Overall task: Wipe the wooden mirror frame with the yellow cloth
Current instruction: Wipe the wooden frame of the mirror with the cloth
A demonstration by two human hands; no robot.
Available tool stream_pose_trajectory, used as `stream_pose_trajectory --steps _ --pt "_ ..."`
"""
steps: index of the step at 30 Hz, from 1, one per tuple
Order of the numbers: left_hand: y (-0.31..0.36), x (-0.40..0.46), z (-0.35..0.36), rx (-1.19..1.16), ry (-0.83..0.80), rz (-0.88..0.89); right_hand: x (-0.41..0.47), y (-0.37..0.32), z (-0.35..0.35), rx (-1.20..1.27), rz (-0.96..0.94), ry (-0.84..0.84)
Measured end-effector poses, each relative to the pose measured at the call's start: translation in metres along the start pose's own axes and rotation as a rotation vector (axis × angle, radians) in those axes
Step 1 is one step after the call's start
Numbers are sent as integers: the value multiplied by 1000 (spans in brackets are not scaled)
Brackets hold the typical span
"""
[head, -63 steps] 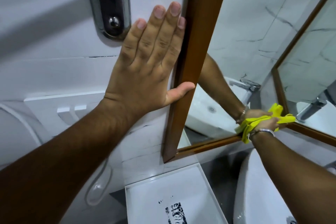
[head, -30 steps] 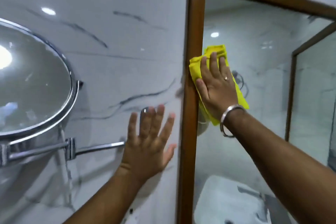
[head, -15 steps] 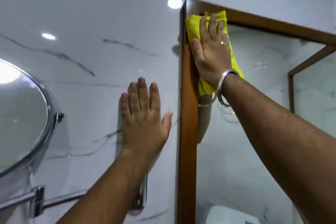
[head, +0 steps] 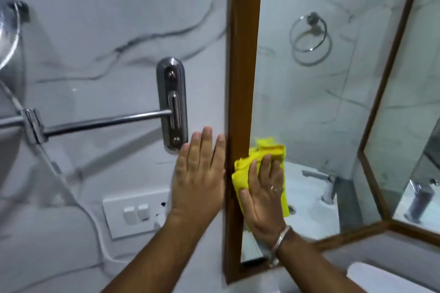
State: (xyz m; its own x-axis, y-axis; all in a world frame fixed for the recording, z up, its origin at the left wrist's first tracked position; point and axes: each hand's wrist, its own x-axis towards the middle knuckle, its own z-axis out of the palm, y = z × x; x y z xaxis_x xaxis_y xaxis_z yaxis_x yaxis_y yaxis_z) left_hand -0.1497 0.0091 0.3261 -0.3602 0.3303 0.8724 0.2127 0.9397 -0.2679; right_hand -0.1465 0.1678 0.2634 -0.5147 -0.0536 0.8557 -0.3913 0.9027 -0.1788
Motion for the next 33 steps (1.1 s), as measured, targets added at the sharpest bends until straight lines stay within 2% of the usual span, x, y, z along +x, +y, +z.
stream_pose_trajectory --steps 4,9,14,17,19,21,25,27,28,30,32,33 --pt "-13 -31 19 -4 -46 89 -81 14 38 -8 73 -98" --pt "-14 -33 32 40 -56 109 -170 14 77 -1 186 -190" --pt "-15 -36 35 30 -53 119 -204 -1 103 67 480 -128" --pt "-14 -36 37 41 -62 122 -189 8 111 168 832 14" --pt "-14 -36 37 45 -66 127 -172 40 103 245 1056 173" --pt "-14 -36 37 37 -71 128 -153 86 83 299 1194 306" --pt "-14 -37 36 31 -81 124 -124 202 29 339 1336 413" --pt "-15 -37 37 30 -89 119 -110 258 8 349 1466 489" --pt "-14 -36 36 27 -93 118 -106 282 -2 343 1540 503" --pt "-13 -36 36 34 -105 117 -107 317 -17 365 1632 415" --pt "-13 -36 35 44 -109 116 -107 334 -22 391 1645 331" --pt "-13 -36 34 45 -112 116 -107 336 -22 375 1655 359"
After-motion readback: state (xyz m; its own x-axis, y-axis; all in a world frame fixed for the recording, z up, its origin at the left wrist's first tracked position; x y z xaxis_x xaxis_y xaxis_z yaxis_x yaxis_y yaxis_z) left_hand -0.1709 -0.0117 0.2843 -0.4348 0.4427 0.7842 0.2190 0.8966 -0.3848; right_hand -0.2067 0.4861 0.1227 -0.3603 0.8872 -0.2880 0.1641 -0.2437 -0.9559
